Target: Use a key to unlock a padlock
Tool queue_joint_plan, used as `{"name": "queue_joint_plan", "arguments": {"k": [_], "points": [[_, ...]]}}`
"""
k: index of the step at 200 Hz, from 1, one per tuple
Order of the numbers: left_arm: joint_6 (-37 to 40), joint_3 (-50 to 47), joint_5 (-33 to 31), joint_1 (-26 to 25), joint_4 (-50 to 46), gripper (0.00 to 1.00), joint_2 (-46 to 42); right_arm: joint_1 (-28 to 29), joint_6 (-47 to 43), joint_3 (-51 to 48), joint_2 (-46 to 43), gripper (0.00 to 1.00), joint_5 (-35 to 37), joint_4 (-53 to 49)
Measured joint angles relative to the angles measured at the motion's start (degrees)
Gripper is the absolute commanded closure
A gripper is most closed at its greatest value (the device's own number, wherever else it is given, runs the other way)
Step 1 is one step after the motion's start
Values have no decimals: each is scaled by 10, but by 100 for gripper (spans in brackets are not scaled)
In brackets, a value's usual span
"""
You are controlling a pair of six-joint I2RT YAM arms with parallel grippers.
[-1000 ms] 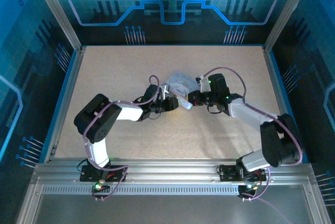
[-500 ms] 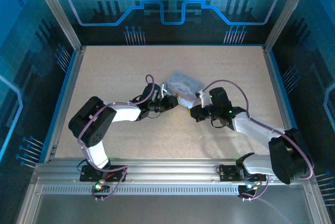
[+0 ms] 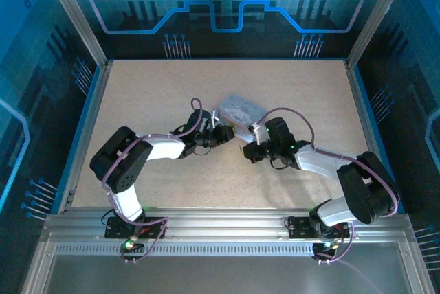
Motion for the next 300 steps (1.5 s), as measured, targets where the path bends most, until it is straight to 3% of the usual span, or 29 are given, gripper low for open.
{"name": "queue_joint_plan", "arguments": {"k": [72,300], "points": [[-4,4,2,0,1,71,0,0,35,9,52,99,-18,29],[-15,3,2,-2,8,71,4,-17,92,49,85,99,-30,50]]}}
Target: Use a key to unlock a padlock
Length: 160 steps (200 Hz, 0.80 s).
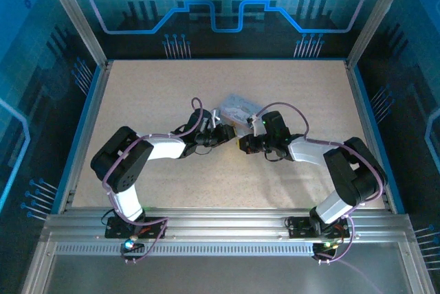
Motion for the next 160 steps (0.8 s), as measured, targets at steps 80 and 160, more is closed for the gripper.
{"name": "queue_joint_plan", "arguments": {"k": [80,160], "points": [[0,0,0,0,2,72,2,-2,13,0,2,99,-6,9],[0,0,0,0,2,72,3,-3,27,4,9,99,-6,12]]}}
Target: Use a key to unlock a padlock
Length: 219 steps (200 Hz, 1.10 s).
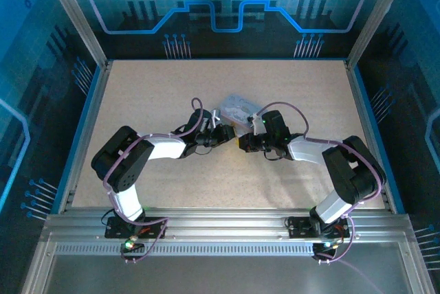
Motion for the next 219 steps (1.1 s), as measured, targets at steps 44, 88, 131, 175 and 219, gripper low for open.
{"name": "queue_joint_plan", "arguments": {"k": [44,88,131,175,219], "points": [[0,0,0,0,0,72,0,-2,2,2,3,99,-4,-1],[0,0,-2,0,0,72,1,-2,7,5,7,99,-5,-4],[0,0,-2,0,1,71,2,-2,21,6,7,99,-8,0],[0,0,-2,0,8,72,7,-3,30,6,7,99,-6,3],[0,0,-2,0,18,72,10,-6,36,6,7,99,-4,10]]}}
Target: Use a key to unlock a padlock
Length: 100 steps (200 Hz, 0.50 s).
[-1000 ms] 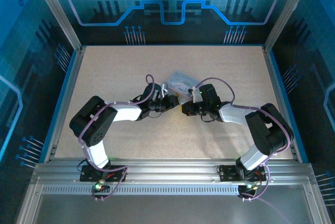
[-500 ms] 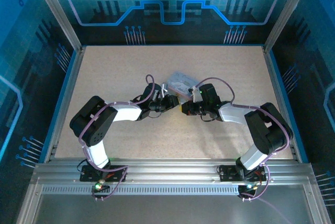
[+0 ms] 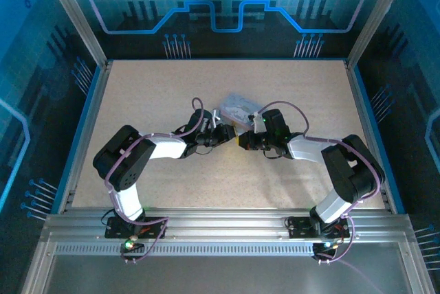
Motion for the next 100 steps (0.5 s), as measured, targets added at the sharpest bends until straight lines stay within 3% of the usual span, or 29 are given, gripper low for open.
{"name": "queue_joint_plan", "arguments": {"k": [100], "points": [[-11,6,0,0,11,72,3,-5,31,-16,0,99,9,57]]}}
